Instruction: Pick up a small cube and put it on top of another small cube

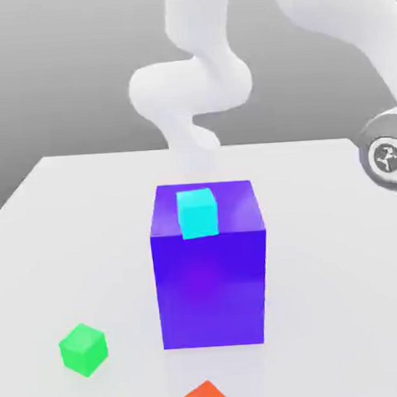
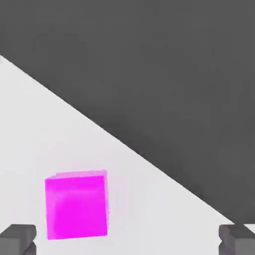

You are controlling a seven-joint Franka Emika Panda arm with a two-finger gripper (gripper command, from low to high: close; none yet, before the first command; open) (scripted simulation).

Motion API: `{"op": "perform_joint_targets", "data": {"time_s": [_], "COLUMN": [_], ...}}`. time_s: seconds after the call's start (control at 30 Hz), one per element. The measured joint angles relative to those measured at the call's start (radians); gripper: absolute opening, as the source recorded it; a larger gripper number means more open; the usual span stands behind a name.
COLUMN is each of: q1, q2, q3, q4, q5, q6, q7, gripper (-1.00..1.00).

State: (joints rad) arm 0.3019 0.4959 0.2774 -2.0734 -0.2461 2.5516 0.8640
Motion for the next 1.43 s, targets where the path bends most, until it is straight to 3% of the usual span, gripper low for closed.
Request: {"op": "perform_joint_targets", "data": {"time_s": [0.1,0.13,0.33,0.5,1.07,1.13,1.23,1.27,1.43], "q1": [0.033,0.041,0.046,0.008,-0.439,-0.527,-0.585,-0.592,-0.592], "q2": [0.109,0.136,0.149,0.018,-0.392,-0.389,-0.297,-0.279,-0.279], "q3": [-0.032,-0.042,-0.047,-0.011,-0.376,-0.429,-0.431,-0.427,-0.427], "q4": [0.026,0.033,0.037,-0.002,-0.466,-0.507,-0.522,-0.522,-0.522], "q5": [-0.036,-0.045,-0.048,0.006,0.208,0.261,0.334,0.345,0.345], "q6": [0.071,0.09,0.1,0.008,0.088,0.134,0.239,0.257,0.257], "q7": [0.023,0.029,0.031,-0.003,0.033,0.014,-0.028,-0.035,-0.035], "gripper": [0.0,-1.0,-1.0,-1.0,-1.0,-1.0,-1.0,1.0,1.0]}}
